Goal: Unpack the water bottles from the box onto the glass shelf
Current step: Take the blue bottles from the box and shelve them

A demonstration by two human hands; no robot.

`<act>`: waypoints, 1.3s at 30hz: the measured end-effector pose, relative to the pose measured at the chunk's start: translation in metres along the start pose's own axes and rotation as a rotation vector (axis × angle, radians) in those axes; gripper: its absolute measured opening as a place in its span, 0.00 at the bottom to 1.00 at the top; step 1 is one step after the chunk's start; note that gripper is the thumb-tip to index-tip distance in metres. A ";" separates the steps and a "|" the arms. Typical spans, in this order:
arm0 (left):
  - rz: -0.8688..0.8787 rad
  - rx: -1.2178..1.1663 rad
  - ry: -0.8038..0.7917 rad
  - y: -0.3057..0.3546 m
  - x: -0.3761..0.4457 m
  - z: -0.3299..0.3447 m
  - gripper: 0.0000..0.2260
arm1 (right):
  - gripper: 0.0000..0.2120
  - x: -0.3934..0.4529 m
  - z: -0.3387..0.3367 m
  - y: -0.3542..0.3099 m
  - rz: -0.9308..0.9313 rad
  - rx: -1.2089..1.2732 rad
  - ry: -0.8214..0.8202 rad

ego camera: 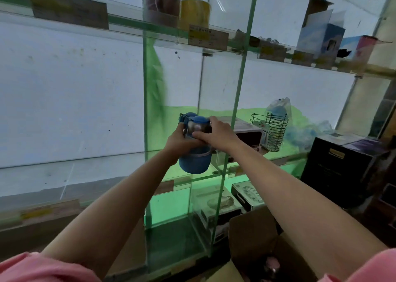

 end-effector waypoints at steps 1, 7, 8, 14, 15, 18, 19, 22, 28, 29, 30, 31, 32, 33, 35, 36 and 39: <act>-0.006 0.010 0.019 0.000 0.001 0.001 0.40 | 0.27 0.004 0.002 0.001 0.006 0.008 -0.001; -0.041 -0.002 0.109 -0.020 0.019 0.010 0.34 | 0.23 0.022 0.019 0.011 0.052 -0.065 -0.014; -0.041 0.001 0.123 -0.021 0.022 0.011 0.33 | 0.22 0.024 0.020 0.012 0.057 -0.078 -0.014; -0.032 0.018 0.183 -0.027 0.035 0.024 0.32 | 0.22 0.029 0.020 0.025 0.101 -0.106 -0.045; -0.029 0.028 0.186 -0.029 0.036 0.025 0.32 | 0.22 0.029 0.021 0.027 0.113 -0.102 -0.055; -0.050 0.048 0.167 -0.035 0.037 0.026 0.32 | 0.23 0.024 0.023 0.030 0.147 -0.088 -0.070; -0.054 0.054 0.149 -0.036 0.037 0.027 0.33 | 0.23 0.022 0.023 0.030 0.161 -0.085 -0.072; -0.080 0.078 0.069 -0.036 0.034 0.034 0.33 | 0.25 0.017 0.026 0.030 0.202 -0.083 -0.089; -0.095 0.047 0.035 -0.043 0.036 0.039 0.40 | 0.22 0.004 0.015 0.029 0.210 -0.093 -0.105; -0.103 0.064 0.029 -0.042 0.034 0.039 0.39 | 0.22 0.001 0.014 0.028 0.200 -0.094 -0.110; -0.103 0.084 0.029 -0.037 0.031 0.038 0.39 | 0.22 -0.002 0.013 0.026 0.187 -0.097 -0.115; -0.108 0.101 0.031 -0.034 0.029 0.036 0.39 | 0.22 -0.005 0.012 0.025 0.177 -0.098 -0.120; -0.125 0.113 0.031 -0.031 0.026 0.034 0.41 | 0.22 -0.007 0.010 0.023 0.170 -0.098 -0.123; -0.140 0.119 0.036 -0.027 0.025 0.032 0.44 | 0.21 -0.009 0.008 0.022 0.160 -0.099 -0.126; -0.149 0.145 0.059 -0.018 0.022 0.025 0.47 | 0.22 -0.013 0.004 0.017 0.138 -0.093 -0.124; -0.139 0.178 0.077 -0.011 0.019 0.020 0.47 | 0.22 -0.015 0.002 0.015 0.126 -0.088 -0.122; -0.034 0.272 0.160 0.014 0.009 0.005 0.38 | 0.22 -0.023 -0.006 0.010 0.094 -0.034 -0.116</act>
Point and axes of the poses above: each hand's wrist, its own x-axis towards the middle knuckle, its own z-axis out of the palm, y = z × x, the point moved 7 cm from there along x, towards the middle knuckle, and after that the axes turned 5 degrees about z, right-handed, at the moved point
